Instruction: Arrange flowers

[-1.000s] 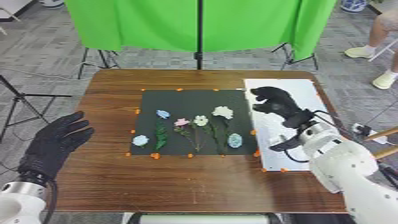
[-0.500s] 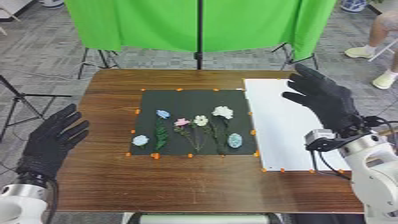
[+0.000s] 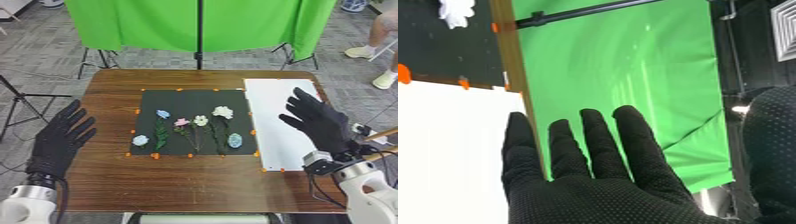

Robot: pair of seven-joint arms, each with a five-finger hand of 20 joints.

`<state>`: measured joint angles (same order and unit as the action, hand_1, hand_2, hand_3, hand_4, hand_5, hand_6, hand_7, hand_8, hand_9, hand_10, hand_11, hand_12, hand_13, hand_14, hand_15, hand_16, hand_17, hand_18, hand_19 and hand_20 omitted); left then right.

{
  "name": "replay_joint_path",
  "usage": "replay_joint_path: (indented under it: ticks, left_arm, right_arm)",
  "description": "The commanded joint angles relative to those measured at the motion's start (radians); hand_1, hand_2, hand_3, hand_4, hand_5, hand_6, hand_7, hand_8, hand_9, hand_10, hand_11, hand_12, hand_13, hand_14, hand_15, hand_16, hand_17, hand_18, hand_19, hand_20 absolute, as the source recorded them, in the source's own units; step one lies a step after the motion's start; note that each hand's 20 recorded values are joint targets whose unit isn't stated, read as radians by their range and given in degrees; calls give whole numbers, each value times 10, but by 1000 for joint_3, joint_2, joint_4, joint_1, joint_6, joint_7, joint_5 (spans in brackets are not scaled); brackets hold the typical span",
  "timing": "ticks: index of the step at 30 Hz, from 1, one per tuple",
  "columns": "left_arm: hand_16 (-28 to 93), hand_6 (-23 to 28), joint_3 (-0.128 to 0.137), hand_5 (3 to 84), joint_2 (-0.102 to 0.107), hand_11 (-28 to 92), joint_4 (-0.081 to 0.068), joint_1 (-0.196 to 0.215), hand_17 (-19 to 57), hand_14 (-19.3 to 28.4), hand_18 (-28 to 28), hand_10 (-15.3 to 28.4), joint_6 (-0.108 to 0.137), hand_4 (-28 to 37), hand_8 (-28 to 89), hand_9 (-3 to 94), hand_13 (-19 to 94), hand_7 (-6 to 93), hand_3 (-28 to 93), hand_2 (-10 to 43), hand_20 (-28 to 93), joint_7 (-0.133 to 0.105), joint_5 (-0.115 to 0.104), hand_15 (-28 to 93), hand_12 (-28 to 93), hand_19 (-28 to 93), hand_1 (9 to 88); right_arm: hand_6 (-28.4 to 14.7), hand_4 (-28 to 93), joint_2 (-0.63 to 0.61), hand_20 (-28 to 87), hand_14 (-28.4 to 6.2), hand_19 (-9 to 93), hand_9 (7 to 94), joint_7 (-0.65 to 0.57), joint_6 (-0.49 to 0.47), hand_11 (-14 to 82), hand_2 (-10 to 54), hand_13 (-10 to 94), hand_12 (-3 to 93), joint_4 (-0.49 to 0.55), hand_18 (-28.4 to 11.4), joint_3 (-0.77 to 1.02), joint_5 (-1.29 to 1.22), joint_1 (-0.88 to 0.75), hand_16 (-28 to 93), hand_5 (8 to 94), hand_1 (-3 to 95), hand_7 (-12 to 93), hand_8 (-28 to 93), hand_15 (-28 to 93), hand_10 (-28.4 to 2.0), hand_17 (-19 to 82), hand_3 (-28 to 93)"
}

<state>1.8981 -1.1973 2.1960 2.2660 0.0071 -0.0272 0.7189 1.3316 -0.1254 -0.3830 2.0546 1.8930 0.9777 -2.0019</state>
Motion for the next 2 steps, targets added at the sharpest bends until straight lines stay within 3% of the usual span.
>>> replay_joint_path:
  ticks: [1, 2]
  left_arm:
    - [-14, 20, -30, 237, -10, 231, -16, -16, -124, 136, 218, 105, 9, -283, -141, 169, 139, 261, 707, -27, -8, 3, 7, 254, 77, 488, 267]
    - [-13, 21, -30, 237, -12, 231, -15, -12, -125, 135, 217, 105, 13, -283, -140, 169, 138, 261, 707, -26, -5, 2, 5, 252, 77, 486, 267]
  right_arm:
    - [-40, -266, 0, 149, -94, 313, 249, 40, 48, -7, -24, 157, 222, 19, -178, -18, 5, -12, 409, 254, 100, 48, -74, -97, -89, -66, 810]
    - [-40, -266, 5, 148, -93, 313, 249, 38, 46, -7, -24, 158, 222, 18, -177, -21, 9, -9, 410, 254, 101, 49, -74, -97, -89, -66, 810]
